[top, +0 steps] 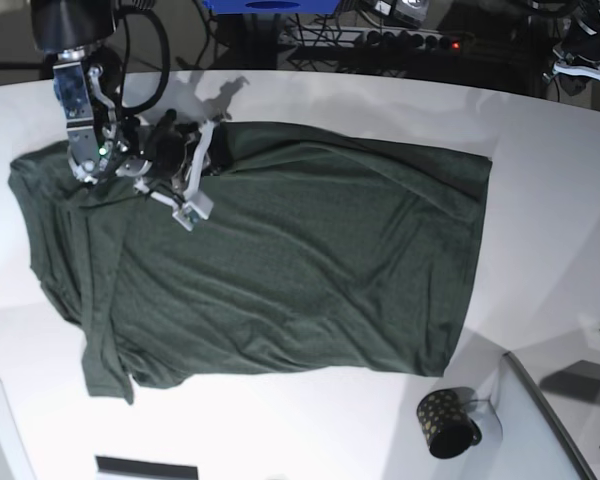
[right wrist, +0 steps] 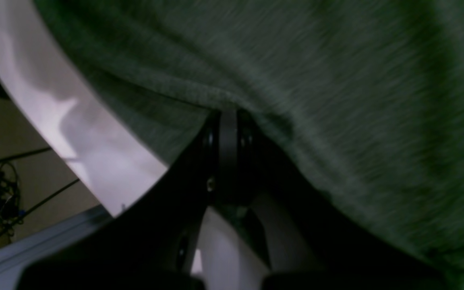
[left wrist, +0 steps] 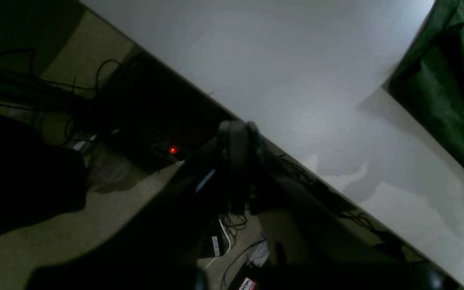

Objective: Layout the t-shirt on the table in an organized manner, then fold the t-shirt properly
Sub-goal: 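Move the right gripper inward along the collar edge and regrasp, then grasp the collar-edge corners with both grippers and pull them apart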

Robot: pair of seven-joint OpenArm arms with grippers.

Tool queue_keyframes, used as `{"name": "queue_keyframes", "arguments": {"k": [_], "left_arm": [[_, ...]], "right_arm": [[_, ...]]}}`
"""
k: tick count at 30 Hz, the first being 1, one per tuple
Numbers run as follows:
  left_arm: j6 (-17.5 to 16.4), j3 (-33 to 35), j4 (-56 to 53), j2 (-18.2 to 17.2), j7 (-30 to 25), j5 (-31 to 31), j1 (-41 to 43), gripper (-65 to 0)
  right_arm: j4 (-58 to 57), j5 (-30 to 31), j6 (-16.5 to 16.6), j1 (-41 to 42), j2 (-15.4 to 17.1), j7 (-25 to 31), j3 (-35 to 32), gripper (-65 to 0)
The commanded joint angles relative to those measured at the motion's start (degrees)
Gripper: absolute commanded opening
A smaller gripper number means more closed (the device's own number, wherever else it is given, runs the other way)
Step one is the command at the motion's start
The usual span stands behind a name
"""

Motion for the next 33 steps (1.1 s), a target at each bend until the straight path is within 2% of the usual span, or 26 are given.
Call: {"name": "queue_keyframes", "arguments": {"k": [1,7,10,13,16,20,24,25,27,30,33], "left_arm": [[-0.35,-0.4,0.78,-0.74,-1.04,-0.81,0.51,-65.0],[-0.35,-0.4,0.78,-0.74,-1.04,-0.72,0.51,-65.0],[-0.35,-0.05,0.78,-0.74,-1.04,-0.72,0.43,-65.0],[-0.35,0.04,0.69,-0.74,-1.04,-0.72,0.25,-65.0],[-0.35,1.09,0.69,-0.74,-1.04,-0.72,-0.1,-65.0],[-0.35,7.68,0.69,-0.65,-1.04,-1.16,-0.1,-65.0],[-0.35,10.59,-0.27,0.67,-1.04,-1.25,-2.56,-65.0],[-0.35,10.76,-1.15,0.93,-1.04,-1.25,-3.27,-63.4],[-0.35,11.03,-3.35,1.2,-1.04,-1.16,-4.85,-51.0],[-0.35,11.03,-6.6,1.2,-1.04,-1.16,-6.17,-36.2],[-1.58,11.03,-9.86,1.29,-1.04,-1.25,-6.69,-25.5]], "right_arm": [[0.02,0.5,0.07,1.28,0.39,1.08,1.23,-64.7],[-3.85,0.5,0.07,3.57,0.48,1.08,6.5,-64.7],[-3.85,0.5,0.07,3.39,0.39,3.28,10.64,-64.7],[-3.23,0.77,0.42,2.69,0.39,3.54,11.51,-64.8],[0.99,0.77,0.51,0.14,0.13,2.4,11.43,-64.8],[11.89,0.86,1.83,-5.14,-0.92,2.14,11.43,-64.4],[22.53,0.86,2.05,-10.32,-1.01,2.14,11.51,-64.2],[24.64,0.86,2.05,-11.47,-1.01,2.14,11.87,-64.2],[27.54,0.94,2.05,-13.05,-0.92,2.14,12.13,-64.2],[29.21,0.94,2.05,-14.37,-0.92,2.22,14.94,-63.8],[29.21,0.94,2.05,-15.07,-1.01,2.22,19.16,-57.6]]}}
